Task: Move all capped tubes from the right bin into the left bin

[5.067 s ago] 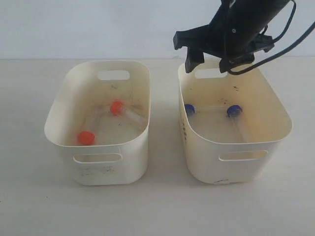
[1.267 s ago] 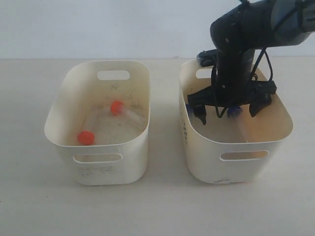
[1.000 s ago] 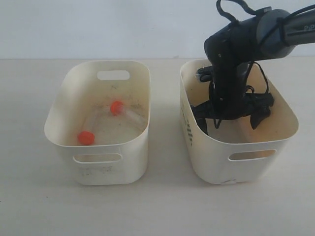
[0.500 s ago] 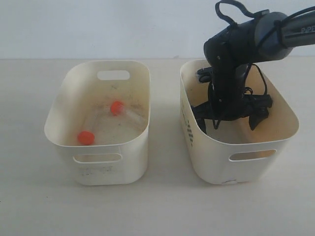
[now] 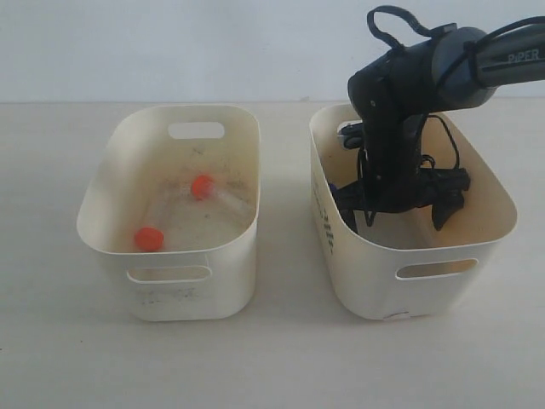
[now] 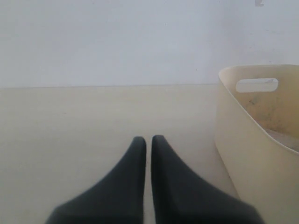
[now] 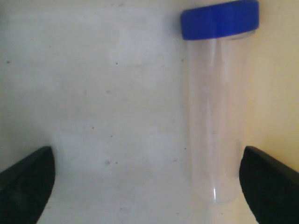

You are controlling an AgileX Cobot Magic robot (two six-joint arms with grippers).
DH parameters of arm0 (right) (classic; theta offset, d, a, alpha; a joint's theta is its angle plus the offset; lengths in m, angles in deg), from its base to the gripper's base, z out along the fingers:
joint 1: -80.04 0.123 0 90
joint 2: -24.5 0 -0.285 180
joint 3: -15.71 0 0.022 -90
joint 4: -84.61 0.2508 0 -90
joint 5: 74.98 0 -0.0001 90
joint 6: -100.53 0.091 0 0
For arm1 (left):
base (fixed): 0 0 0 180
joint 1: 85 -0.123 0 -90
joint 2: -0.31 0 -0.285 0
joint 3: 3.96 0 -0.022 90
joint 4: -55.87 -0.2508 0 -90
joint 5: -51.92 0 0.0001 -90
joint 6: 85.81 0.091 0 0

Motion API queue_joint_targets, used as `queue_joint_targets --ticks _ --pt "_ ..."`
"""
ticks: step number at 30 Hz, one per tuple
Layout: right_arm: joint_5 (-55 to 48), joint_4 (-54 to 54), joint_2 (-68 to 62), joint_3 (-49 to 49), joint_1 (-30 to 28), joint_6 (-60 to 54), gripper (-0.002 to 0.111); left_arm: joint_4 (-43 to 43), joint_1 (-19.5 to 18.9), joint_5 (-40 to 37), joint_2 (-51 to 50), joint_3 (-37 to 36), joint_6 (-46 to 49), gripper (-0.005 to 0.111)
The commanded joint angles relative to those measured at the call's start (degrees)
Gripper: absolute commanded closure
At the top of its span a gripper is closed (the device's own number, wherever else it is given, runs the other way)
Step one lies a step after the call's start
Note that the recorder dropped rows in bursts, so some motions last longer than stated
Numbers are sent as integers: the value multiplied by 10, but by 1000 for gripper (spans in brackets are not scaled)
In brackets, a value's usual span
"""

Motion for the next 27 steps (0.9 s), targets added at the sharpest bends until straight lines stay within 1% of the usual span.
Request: queue_joint_targets --ticks 1,7,9,10,12,15,16,17,19,21,23,25,27 --pt "-12 21 -18 9 -1 10 3 4 0 3 0 2 -5 102" --pt "-14 23 -18 9 -1 10 4 4 0 3 0 2 -5 102" --pt "-15 23 -18 9 -1 10 8 4 0 3 0 2 -5 102" --pt "-15 21 -18 9 -1 10 12 4 0 3 0 2 -5 102" --pt "-15 21 -18 9 -1 10 26 4 0 3 0 2 -5 102" --pt "-16 21 -18 9 -1 1 57 4 0 3 0 2 -5 102" --pt "-16 21 -18 9 -1 0 66 4 0 3 0 2 -5 102" --pt "-16 20 -18 9 -1 0 73 4 0 3 0 2 -5 102" --pt "-16 16 -18 9 -1 0 78 4 0 3 0 2 -5 102" --pt "-16 14 -18 9 -1 0 78 4 0 3 0 2 -5 102" --pt "-16 13 -18 9 -1 0 74 4 0 3 0 2 -5 102" --pt "-15 13 -18 9 -1 0 64 4 0 3 0 2 -5 102" --pt "-13 13 -18 9 -1 0 53 4 0 3 0 2 -5 102"
